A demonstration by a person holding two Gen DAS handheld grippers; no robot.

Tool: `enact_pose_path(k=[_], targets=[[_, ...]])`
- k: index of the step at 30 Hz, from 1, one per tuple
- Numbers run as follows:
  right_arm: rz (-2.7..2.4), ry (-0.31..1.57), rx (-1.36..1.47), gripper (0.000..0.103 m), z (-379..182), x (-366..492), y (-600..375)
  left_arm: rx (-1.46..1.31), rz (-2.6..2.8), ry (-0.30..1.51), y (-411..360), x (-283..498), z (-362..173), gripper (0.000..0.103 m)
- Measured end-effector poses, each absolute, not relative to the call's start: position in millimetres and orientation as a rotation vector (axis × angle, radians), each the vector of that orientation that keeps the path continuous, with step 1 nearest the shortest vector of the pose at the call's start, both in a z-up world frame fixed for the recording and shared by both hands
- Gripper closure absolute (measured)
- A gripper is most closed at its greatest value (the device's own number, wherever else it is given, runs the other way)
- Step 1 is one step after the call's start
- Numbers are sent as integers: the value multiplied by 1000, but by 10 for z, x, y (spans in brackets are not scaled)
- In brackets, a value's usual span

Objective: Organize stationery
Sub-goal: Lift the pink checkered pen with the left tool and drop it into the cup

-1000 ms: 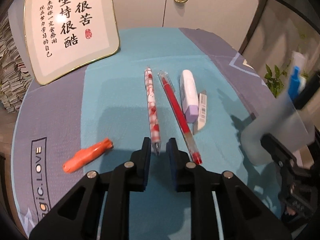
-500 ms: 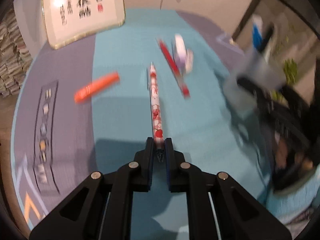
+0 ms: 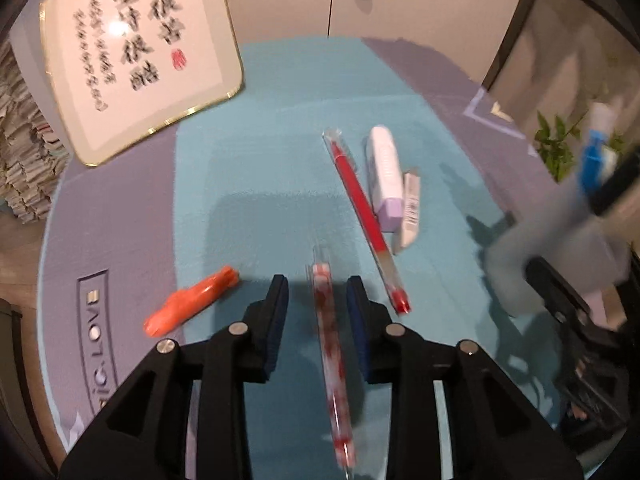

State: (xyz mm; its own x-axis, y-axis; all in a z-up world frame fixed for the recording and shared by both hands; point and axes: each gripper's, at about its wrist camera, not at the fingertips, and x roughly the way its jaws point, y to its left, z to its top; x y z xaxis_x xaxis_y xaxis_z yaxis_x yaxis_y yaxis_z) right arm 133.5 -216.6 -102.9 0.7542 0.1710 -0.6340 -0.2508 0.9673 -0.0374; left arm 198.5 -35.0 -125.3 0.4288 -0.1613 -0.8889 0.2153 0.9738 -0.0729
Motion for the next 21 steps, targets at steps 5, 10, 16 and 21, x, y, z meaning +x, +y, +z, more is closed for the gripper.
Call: enact_pose_path(k=[5,10,16,21], targets=[[235,683,-117,34,-1038,1335,-2174,71,-220,1100,-409,2097,-1253,92],[235,685,-116,34,-1039,1339,-2167,50,-242,1034,-373,1996,-1050,92],[230,684,-122,34,-1034,1337,-2158,10,-297,841,-258,1583,-399,92],[227,683,-126,34,-1031,1330,-2156,-41,-353,700,-236,1253,74,95]])
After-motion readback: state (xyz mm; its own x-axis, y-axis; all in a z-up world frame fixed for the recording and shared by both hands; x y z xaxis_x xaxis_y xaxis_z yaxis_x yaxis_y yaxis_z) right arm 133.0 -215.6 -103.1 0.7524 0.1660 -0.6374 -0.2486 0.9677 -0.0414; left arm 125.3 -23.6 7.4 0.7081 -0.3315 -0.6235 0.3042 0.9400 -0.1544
